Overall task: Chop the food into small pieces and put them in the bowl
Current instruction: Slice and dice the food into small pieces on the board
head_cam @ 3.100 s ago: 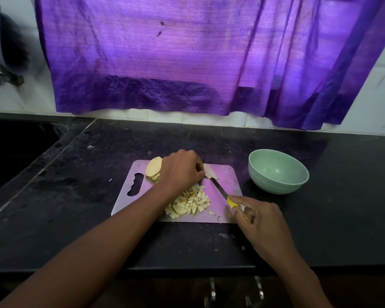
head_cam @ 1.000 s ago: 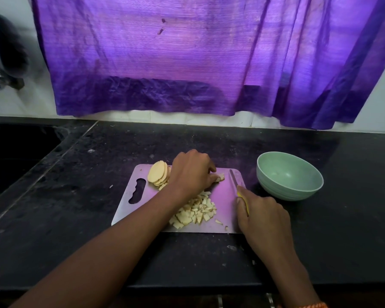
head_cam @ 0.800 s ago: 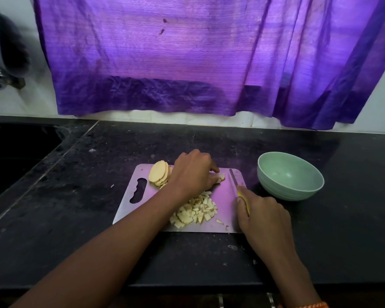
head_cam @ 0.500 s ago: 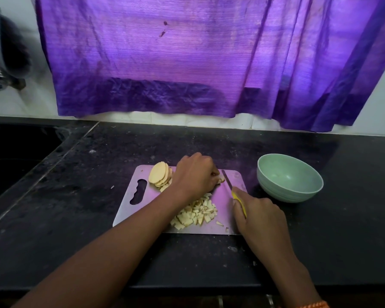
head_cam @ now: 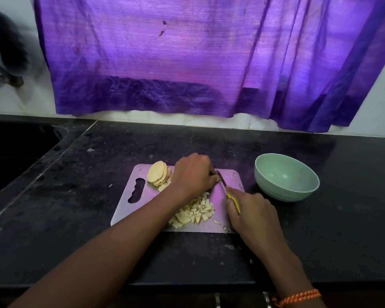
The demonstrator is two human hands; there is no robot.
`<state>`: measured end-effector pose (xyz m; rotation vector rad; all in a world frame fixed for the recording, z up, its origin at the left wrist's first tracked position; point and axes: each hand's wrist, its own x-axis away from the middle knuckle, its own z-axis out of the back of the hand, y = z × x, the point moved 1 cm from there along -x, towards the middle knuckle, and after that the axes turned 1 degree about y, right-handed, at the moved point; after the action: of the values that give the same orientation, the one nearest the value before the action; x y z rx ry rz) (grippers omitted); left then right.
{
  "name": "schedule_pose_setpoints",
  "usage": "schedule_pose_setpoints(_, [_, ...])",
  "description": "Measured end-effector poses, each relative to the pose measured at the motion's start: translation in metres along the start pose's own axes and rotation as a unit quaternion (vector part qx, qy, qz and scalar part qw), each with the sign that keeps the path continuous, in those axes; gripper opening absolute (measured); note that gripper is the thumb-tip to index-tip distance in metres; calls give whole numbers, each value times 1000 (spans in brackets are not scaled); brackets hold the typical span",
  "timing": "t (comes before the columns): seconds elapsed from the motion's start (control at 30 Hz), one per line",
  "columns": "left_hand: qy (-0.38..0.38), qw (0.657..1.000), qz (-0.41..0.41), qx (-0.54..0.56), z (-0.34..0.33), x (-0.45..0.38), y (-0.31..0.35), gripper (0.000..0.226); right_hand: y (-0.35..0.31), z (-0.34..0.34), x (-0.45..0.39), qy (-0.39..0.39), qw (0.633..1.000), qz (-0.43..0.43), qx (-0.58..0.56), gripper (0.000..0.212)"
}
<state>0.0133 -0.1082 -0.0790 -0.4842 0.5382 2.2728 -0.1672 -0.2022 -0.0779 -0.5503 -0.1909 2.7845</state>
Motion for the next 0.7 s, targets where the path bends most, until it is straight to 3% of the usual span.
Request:
schedule_pose_setpoints(0.33, [-6, 1000, -6, -18, 6, -1, -4, 22, 7, 8, 32, 26, 997, -11, -68, 42])
schedule_pose_setpoints(0.5, [-5, 1000, -18, 3, 10, 1, -8, 26, 5, 6, 16, 63, 992, -36, -106, 53])
schedule_pose_setpoints(0.7, [-15, 1000, -2, 5, 13, 3, -22, 24, -9, -2, -6, 32, 998, -17, -60, 38])
